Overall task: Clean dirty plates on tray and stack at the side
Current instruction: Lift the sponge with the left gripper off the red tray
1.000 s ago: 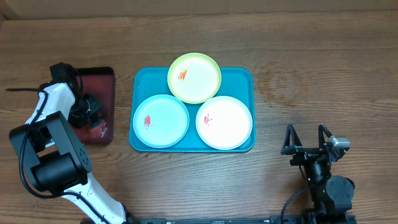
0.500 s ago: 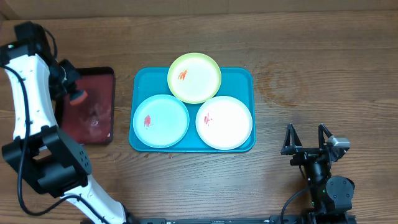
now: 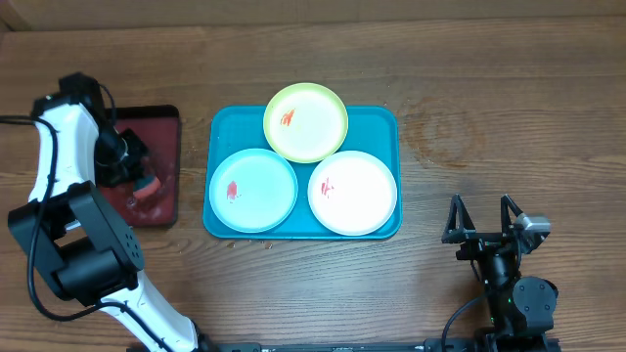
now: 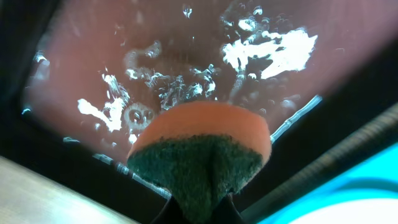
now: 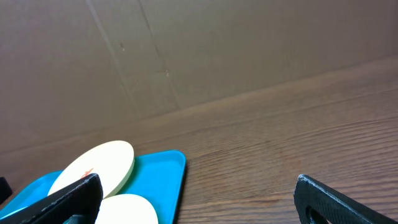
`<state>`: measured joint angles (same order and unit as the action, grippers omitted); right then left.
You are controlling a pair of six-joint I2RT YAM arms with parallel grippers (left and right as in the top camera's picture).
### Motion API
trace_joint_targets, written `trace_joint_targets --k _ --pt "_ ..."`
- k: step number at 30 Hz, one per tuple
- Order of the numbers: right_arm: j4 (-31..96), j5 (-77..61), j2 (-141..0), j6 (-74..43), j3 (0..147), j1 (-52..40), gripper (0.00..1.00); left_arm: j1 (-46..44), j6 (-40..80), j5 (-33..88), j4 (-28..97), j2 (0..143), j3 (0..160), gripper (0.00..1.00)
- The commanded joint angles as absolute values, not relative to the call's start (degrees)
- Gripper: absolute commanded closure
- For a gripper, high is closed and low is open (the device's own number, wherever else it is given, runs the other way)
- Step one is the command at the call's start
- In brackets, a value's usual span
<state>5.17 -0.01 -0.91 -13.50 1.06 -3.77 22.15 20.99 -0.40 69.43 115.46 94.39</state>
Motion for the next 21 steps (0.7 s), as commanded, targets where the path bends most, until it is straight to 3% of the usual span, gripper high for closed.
trace_joint_targets --k 1,5,9,21 --pt "4.8 -0.1 -0.7 -13.6 0.5 -3.5 0.00 22.2 20.5 2.6 74.2 112.0 106.8 0.96" --pt "4.8 -0.1 -0.7 -13.6 0.5 -3.5 0.00 21.6 16.4 8.6 77.5 108.4 114.5 0.96" --pt "4.8 -0.1 -0.7 -13.6 0.5 -3.5 0.00 20.4 16.7 1.3 76.8 106.8 114.0 0.96" --pt "4.8 -0.1 -0.7 -13.6 0.5 -3.5 0.00 19.9 14.9 0.8 67.9 110.5 95.4 0.96"
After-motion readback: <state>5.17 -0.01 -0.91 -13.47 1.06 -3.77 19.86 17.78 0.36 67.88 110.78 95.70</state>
